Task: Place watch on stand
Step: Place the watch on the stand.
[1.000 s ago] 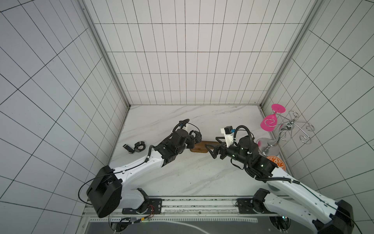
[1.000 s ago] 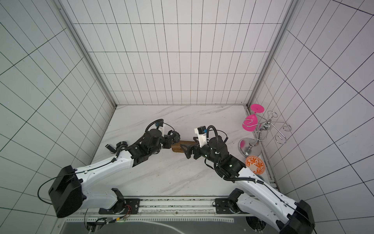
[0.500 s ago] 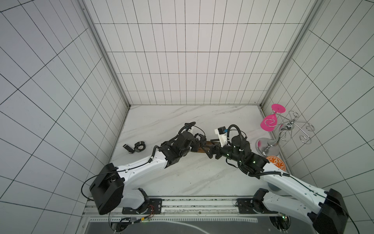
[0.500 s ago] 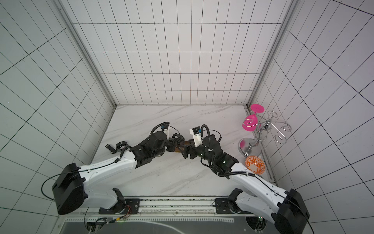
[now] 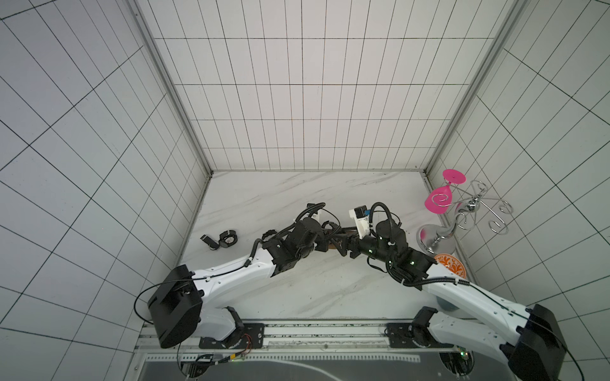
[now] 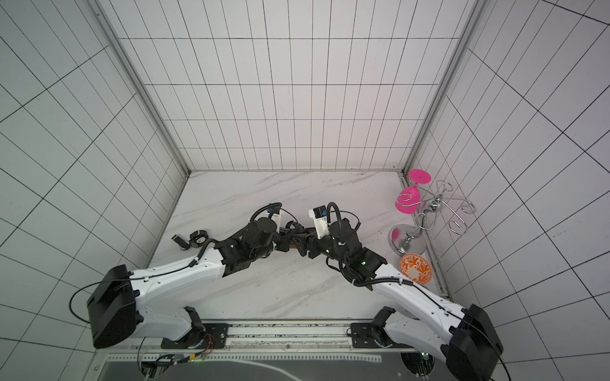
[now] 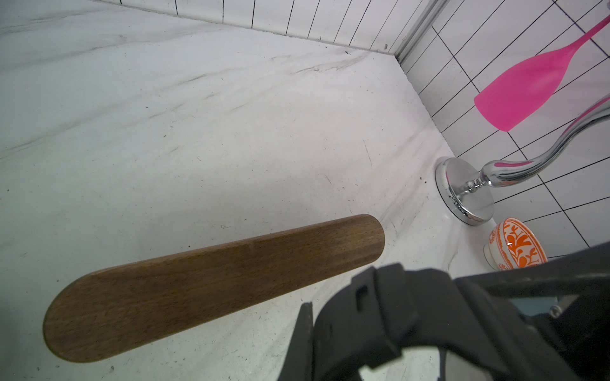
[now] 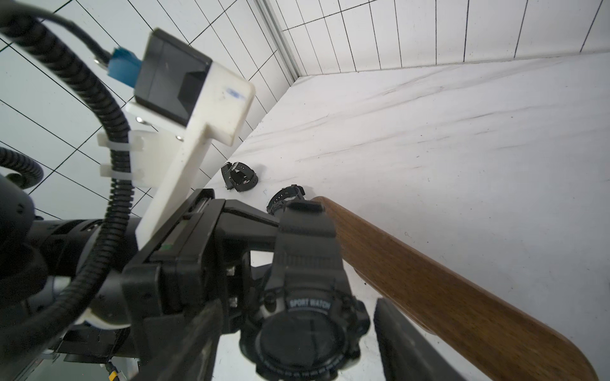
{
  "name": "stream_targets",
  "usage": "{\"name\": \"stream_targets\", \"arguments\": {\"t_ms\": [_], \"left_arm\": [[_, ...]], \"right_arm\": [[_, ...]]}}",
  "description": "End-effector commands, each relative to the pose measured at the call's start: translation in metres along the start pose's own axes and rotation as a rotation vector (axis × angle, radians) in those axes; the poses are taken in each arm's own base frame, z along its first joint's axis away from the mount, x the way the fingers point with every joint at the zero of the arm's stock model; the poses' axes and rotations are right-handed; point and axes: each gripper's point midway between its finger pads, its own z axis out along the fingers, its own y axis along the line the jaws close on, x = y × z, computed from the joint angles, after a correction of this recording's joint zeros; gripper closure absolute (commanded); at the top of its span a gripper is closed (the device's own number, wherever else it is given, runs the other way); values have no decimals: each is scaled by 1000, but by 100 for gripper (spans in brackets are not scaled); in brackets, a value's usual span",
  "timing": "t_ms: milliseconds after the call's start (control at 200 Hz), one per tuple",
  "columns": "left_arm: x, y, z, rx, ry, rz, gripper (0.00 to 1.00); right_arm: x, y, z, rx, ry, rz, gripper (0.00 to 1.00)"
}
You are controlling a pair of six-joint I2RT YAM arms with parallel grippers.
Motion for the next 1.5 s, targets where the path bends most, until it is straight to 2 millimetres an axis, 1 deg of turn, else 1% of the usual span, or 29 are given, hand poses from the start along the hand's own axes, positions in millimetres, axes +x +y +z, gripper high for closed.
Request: {"name": "stream_targets", "arguments": {"t_ms": [0, 215, 420, 500, 585, 640, 700, 765, 810, 845, 880, 924, 1009, 1054, 1094, 1194, 1239, 1279, 1319, 1404, 1429, 1494], "left_arm": [[-22, -13, -10, 35, -66, -24, 100], [-23, -16, -11, 51, -72, -26, 100], [-22, -17, -10, 61, -73, -27, 100], [-22, -17, -10, 60, -70, -26, 100], [-20, -17, -9, 61, -65, -27, 100], [-20, -15, -9, 50, -65, -36, 91], [-19, -11, -9, 37, -61, -48, 78], [-18, -8, -10, 33, -60, -49, 64], [-18, -7, -13, 33, -62, -49, 53], [-19, -8, -15, 46, -67, -44, 45], [-21, -9, -18, 57, -75, -34, 41], [-23, -9, -22, 70, -89, -21, 38], [-31, -5, -31, 90, -124, -6, 35], [-35, 2, -34, 87, -136, -15, 33], [-38, 13, -36, 74, -142, -31, 33], [-43, 51, -36, 9, -136, -85, 31], [-44, 77, -34, -61, -123, -119, 27], [-40, 102, -32, -140, -89, -158, 24], [-36, 120, -29, -170, -50, -197, 23], [-30, 142, -23, -163, 22, -248, 22], [-28, 146, -21, -163, 32, -256, 20], [-24, 155, -17, -175, 52, -272, 19]], "right_arm": [[-31, 20, -4, -50, -70, -9, 28], [-30, 24, -4, -70, -61, -10, 43], [-34, 28, -6, -87, -70, -15, 54], [-36, 27, -7, -77, -78, -18, 56], [-40, 23, -9, -46, -86, -28, 57], [-42, 18, -11, -18, -90, -39, 57], [-45, 11, -14, 16, -91, -47, 57], [-47, -1, -17, 59, -87, -44, 57], [-49, -10, -19, 88, -85, -43, 57], [-50, -16, -22, 107, -85, -44, 58], [-51, -24, -24, 134, -83, -43, 58], [-51, -33, -28, 166, -81, -45, 57], [-50, -50, -34, 244, -70, -55, 57], [-49, -59, -36, 293, -61, -62, 57], [-47, -69, -38, 340, -47, -65, 57], [-40, -90, -43, 440, -14, -70, 58], [-37, -97, -45, 476, -4, -72, 58], [-34, -103, -46, 509, 4, -72, 59], [-31, -109, -48, 539, 16, -73, 59], [-26, -121, -50, 602, 39, -79, 59], [-25, -125, -51, 621, 44, -81, 59], [-21, -133, -54, 665, 57, -84, 59]]}}
